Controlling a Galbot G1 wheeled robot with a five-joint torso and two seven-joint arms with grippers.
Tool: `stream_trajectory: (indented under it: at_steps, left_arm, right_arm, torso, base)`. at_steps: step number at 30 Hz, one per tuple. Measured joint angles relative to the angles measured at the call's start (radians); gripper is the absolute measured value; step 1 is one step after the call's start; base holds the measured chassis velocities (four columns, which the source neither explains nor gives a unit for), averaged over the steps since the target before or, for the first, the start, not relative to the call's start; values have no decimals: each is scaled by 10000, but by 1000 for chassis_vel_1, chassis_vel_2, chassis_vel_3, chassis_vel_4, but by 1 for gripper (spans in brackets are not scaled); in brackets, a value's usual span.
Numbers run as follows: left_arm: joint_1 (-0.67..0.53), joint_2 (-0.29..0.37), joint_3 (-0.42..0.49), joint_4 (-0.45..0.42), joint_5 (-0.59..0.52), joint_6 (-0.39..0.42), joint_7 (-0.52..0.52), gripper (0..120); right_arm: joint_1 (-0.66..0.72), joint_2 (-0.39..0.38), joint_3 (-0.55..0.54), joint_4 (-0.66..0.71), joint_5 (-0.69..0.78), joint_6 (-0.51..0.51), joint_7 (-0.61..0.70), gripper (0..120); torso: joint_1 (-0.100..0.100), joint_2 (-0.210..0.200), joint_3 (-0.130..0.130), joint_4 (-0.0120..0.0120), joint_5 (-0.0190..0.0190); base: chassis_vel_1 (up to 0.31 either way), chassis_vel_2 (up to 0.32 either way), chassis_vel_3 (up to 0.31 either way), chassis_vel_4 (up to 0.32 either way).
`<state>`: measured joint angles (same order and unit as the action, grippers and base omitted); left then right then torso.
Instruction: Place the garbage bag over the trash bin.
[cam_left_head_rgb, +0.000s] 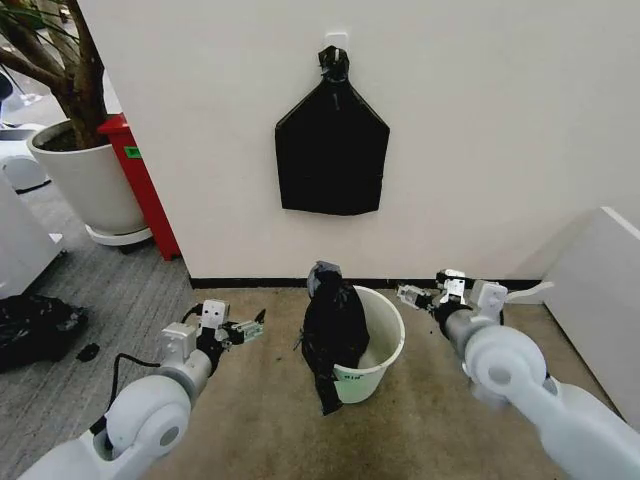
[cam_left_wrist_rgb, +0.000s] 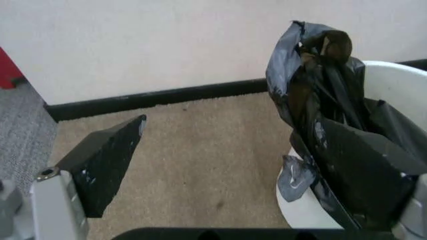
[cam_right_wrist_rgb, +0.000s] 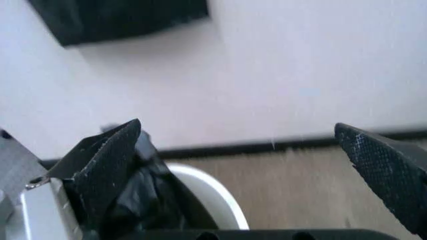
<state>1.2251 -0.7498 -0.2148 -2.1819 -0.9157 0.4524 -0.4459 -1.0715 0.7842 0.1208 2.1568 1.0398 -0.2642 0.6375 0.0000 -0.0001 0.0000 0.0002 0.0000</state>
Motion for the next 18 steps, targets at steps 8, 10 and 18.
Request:
stream_trajectory:
  at_steps: [8,10,18]
  left_arm:
    - [-2223,55,295,223,-2090,1392,-843,100]
    - [-2700,122,546,223,-2853,2004,-1189,100]
    - [-4046,-128,1896,469,-4441,2914,-2422,100]
  right_arm:
    - [-1410,412,372,21,-2454,900,-1189,100]
    - [-1599,509,407,105,-2551,947,-1150,100]
    - [-1576,607,442,251,-2253,944,-772,100]
  torso:
    - [0,0,0,-6,2]
    - [0,0,0,-3,1]
    - [0,0,0,-2,0]
  base:
    - [0,0,0,0]
    - [0,0,0,0]
    - [0,0,0,0]
